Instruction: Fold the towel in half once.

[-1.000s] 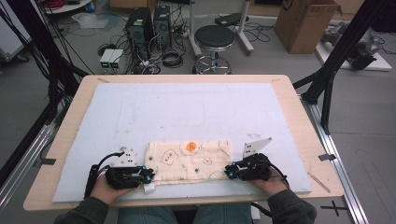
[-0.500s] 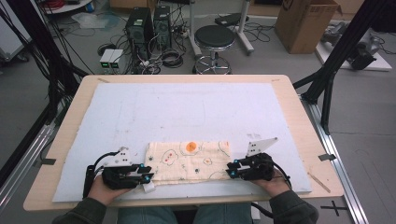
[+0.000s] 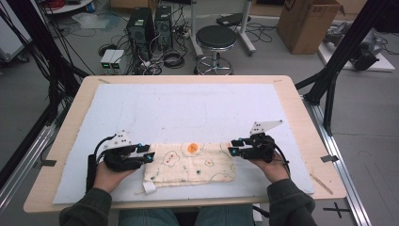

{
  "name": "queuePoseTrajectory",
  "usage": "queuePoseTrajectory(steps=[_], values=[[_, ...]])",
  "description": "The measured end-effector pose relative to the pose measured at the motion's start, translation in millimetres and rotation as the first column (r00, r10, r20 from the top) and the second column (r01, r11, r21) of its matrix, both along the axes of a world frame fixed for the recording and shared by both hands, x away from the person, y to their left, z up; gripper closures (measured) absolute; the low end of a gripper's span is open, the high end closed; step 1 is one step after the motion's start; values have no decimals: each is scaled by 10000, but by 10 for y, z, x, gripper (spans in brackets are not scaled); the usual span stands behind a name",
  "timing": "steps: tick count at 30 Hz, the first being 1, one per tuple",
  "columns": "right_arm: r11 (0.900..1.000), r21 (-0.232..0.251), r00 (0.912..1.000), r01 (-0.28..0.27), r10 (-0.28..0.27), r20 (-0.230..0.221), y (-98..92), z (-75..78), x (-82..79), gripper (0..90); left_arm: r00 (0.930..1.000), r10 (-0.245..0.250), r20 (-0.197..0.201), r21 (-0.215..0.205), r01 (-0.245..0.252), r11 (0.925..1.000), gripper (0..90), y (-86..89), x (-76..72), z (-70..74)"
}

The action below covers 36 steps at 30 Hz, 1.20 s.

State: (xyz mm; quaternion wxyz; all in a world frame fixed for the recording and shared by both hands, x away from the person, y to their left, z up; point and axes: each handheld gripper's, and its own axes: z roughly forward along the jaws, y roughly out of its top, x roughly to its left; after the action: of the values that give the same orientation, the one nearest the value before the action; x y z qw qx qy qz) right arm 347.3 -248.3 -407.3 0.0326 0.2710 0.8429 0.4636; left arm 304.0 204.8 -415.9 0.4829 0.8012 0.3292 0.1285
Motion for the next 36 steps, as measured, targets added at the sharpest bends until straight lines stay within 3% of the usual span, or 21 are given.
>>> queuePoseTrajectory(steps=[6,9,13,20,28,36], values=[[9990,74,9990,451,-451,-17,35,-7,215,593,9960,889,-60,-328,-891,9955,567,24,248,-16],[9982,120,9983,581,-580,-87,48,-16,269,592,9937,1066,-356,-390,-1080,9934,565,38,325,-69],[9979,99,9977,645,-643,-193,65,-63,326,592,9917,1060,-723,-305,-1084,9936,562,22,388,-137],[9982,150,9946,579,-564,-872,120,-170,397,594,9839,1052,-1445,-172,-1088,9939,576,-2,487,-253],[9987,54,9907,501,-490,-1268,116,-286,410,633,9823,745,-1720,323,-700,9970,664,-21,491,-298],[9984,-510,9899,223,-292,-1390,162,-322,398,737,9849,603,-1626,465,-534,9975,791,-35,473,-299]])
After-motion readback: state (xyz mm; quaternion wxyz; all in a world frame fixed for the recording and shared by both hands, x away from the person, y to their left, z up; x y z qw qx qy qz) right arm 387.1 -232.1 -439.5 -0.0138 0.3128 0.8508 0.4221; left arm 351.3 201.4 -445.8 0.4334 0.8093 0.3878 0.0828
